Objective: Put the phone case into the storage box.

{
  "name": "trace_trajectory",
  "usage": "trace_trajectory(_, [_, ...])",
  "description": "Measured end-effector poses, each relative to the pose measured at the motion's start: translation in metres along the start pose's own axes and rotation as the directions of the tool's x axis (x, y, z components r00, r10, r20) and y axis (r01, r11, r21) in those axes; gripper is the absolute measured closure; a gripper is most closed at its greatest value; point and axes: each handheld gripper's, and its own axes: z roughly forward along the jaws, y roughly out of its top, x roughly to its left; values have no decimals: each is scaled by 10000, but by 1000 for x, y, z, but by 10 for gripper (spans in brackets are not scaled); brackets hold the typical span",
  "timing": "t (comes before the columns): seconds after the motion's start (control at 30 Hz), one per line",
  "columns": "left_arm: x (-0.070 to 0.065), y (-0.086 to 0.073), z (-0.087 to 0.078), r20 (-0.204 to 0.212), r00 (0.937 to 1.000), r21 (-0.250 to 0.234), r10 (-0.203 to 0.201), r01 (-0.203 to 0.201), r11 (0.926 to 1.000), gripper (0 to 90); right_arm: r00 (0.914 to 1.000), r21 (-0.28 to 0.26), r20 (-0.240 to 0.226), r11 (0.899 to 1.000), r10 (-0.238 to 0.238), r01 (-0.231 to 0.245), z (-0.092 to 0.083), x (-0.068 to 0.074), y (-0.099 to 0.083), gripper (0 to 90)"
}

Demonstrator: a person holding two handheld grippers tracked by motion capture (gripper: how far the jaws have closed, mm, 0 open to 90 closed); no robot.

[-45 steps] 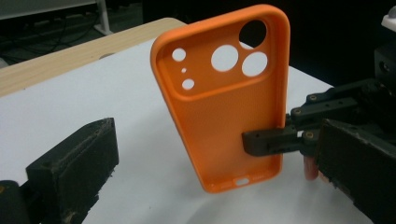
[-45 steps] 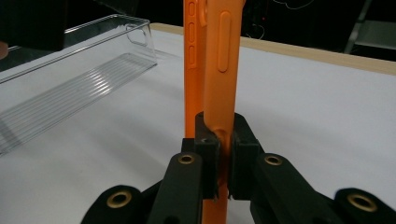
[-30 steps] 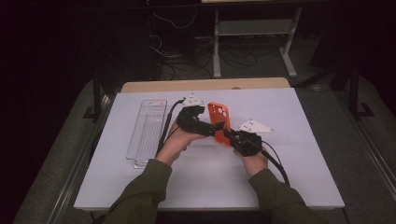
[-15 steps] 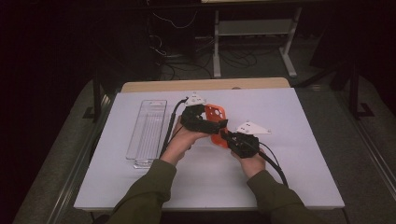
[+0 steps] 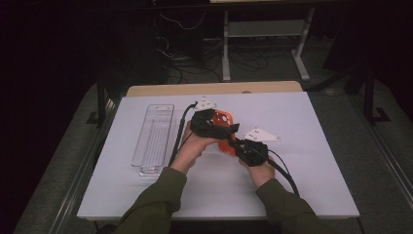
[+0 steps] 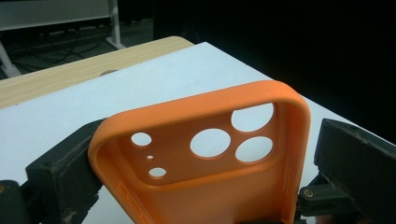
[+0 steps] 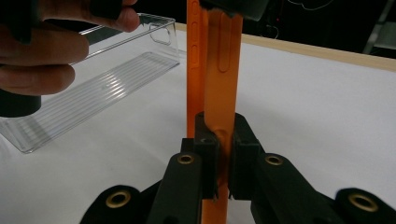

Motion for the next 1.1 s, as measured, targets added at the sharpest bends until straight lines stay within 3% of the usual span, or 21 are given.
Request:
trace_trajectory(0.6, [1,0,-2,-141,9995,53,-291,292,9996,71,9996,249,36,9993,-275,274,3,2,-2,824])
trace_trajectory(0.7, [1,0,-3,-206,9992,-155,-330,327,9993,116,9995,266,30,9992,-312,311,3,3,-2,824])
trace_trajectory(1.1, [5,-2,-6,-5,9988,-294,-496,495,9983,146,9987,234,64,9985,-503,501,2,3,-2,817])
